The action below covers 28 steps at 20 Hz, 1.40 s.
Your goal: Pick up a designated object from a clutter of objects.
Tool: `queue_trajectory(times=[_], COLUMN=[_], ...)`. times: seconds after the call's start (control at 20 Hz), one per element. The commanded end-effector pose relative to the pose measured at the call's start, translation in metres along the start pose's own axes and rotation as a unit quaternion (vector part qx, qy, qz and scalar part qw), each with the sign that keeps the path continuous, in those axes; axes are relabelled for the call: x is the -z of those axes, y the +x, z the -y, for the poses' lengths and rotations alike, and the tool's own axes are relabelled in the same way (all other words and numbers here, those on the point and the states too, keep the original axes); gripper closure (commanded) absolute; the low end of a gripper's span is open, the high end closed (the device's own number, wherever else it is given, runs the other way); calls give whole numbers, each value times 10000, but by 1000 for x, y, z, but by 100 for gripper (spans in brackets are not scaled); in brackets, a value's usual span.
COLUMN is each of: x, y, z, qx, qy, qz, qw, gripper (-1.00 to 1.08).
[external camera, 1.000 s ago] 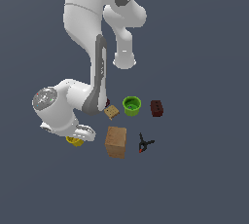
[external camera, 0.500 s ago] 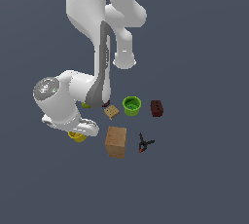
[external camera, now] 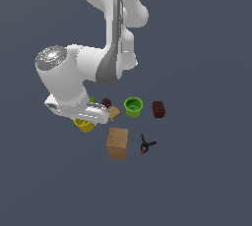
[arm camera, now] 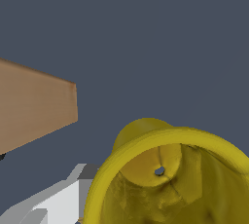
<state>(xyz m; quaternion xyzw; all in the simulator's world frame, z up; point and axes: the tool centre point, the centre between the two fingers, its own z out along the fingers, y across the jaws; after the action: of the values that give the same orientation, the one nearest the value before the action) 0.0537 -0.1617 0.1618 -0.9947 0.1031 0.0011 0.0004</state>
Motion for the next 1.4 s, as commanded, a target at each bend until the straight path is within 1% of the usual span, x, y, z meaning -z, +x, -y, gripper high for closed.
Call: queue_trajectory(times=[0.0,0.5,0.8,1.05,1.35], x=[26,135,193,229,253], y=[-8,-42,-58,-67,-73], z=[12,62,89,106,118], qx=[0,-1,-1,1,2], qy=[-1,-14,-14,-11,-8], qz=[-9,-12,-12,-12,-12], qw=[10000,10000,10000,10000,10000], gripper=[108,108,108,108,108])
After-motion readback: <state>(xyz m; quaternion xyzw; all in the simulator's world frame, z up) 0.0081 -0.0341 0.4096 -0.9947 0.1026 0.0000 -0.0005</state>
